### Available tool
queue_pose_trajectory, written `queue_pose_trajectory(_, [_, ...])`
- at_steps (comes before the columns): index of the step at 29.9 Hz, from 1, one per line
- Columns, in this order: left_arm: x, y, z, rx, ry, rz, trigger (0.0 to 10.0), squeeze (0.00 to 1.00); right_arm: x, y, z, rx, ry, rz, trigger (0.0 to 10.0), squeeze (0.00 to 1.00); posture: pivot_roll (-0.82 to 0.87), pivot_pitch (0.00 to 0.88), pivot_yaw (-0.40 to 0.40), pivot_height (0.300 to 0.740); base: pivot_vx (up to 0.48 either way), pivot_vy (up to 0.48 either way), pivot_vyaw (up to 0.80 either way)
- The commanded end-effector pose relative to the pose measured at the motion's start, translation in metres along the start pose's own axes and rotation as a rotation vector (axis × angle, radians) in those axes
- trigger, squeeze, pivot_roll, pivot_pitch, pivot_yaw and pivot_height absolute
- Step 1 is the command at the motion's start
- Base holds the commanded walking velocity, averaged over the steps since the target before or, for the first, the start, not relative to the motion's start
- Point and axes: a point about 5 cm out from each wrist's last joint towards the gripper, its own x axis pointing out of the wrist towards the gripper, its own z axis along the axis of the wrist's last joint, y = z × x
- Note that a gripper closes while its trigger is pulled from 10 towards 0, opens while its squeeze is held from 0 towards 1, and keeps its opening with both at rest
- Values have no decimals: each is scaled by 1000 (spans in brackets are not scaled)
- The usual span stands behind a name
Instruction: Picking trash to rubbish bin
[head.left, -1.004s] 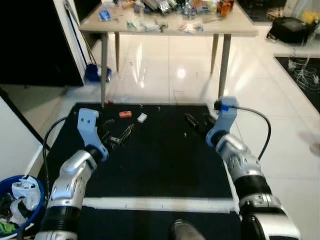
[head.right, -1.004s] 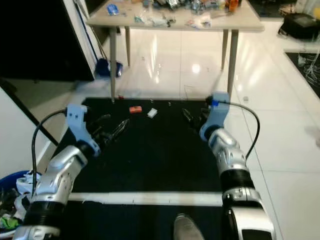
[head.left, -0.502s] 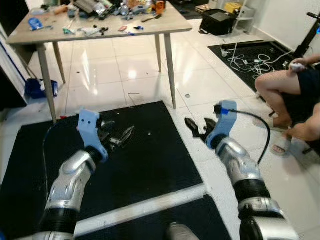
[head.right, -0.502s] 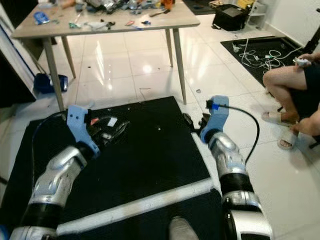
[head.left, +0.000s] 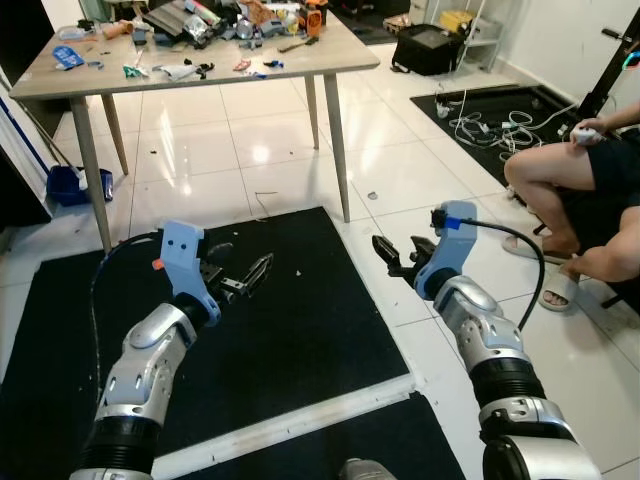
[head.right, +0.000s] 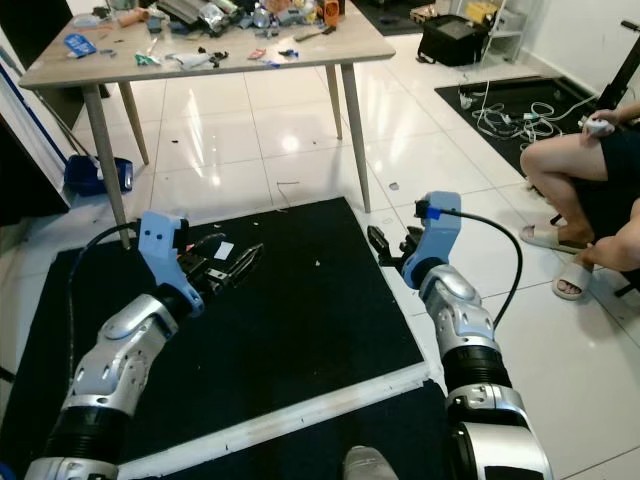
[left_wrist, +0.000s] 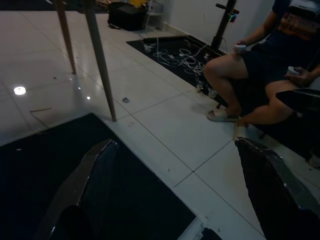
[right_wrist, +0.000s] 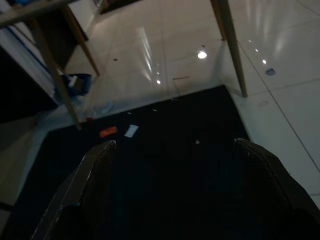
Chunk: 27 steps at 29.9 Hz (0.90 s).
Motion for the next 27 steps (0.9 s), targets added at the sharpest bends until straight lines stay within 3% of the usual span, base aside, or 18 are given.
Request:
queue_pose_trajectory(1, [-1, 1, -1, 20, 16, -5, 10000, 0, 0, 1, 0, 11, -11, 1, 10000, 0, -109, 0, 23, 740, 266, 0, 0])
queue_pose_trajectory(15, [0, 0, -1, 22, 15, -9, 10000, 0, 0, 0, 1, 11, -9, -3, 10000, 0, -110, 0, 23, 740, 321, 0, 0])
queue_pose_trajectory(27, [0, 0, -1, 24, 13, -9, 10000, 0, 0, 0, 1, 15, -14, -1, 10000, 0, -110, 0, 24, 740, 275, 0, -766])
